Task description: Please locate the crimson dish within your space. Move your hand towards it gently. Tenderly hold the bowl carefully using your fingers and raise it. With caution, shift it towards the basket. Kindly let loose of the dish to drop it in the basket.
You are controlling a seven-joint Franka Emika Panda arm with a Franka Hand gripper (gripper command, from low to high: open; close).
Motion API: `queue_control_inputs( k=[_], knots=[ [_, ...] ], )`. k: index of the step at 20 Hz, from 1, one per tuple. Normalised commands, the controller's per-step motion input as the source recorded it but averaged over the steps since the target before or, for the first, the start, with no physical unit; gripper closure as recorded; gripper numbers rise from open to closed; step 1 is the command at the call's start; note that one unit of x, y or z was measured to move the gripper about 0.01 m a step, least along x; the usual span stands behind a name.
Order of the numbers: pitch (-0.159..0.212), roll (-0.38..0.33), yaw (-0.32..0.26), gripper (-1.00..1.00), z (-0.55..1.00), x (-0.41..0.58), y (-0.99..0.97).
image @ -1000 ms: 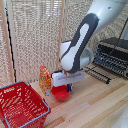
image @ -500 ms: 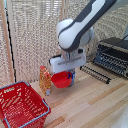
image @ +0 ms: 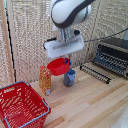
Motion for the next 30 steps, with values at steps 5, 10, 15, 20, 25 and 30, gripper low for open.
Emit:
queue_control_inputs(
  k=[5,10,15,20,25,30],
  knots=[
    [0.005,0.07,0.002,1.0,0.26,0.111,0.86],
    [-0.013,0.017,0.0,1.0,0.04,0.111,0.92],
    [-0.017,0.002,0.002,1.0,0.0,0.099,0.93],
    [-0.03,0.003,0.023,1.0,0.0,0.133,0.88],
    [-0.039,0.0,0.114,1.0,-0.04,0.172,0.6],
    [-0.054,-0.01,0.144,1.0,-0.13,0.226,0.47]
  ],
)
